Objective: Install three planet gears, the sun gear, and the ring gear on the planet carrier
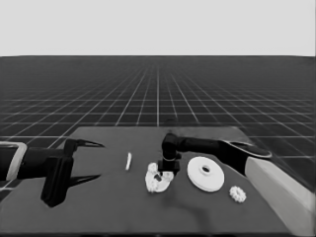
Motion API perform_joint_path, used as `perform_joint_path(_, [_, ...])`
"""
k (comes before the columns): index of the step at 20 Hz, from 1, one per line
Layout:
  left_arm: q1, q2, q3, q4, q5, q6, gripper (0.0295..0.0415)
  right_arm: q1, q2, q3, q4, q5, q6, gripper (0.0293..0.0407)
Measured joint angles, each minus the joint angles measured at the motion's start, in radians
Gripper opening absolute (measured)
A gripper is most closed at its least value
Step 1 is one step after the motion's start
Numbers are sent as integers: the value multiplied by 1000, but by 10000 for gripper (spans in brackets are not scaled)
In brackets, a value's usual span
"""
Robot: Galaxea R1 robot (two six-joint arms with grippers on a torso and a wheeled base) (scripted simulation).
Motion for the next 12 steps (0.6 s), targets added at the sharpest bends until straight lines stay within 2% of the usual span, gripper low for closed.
perform_joint_path(4, [0,0,0,0,0,0,385,-6,1,-5,-5,3,-3,312])
perform_joint_path(6, [0,0,0,0,0,0,385,-7,1,-6,-5,3,-3,371])
perform_joint_path(7, [0,0,0,0,0,0,385,-7,1,-6,-6,3,-3,381])
perform_joint_path(12, [0,0,0,0,0,0,385,-7,1,-6,-6,3,-3,385])
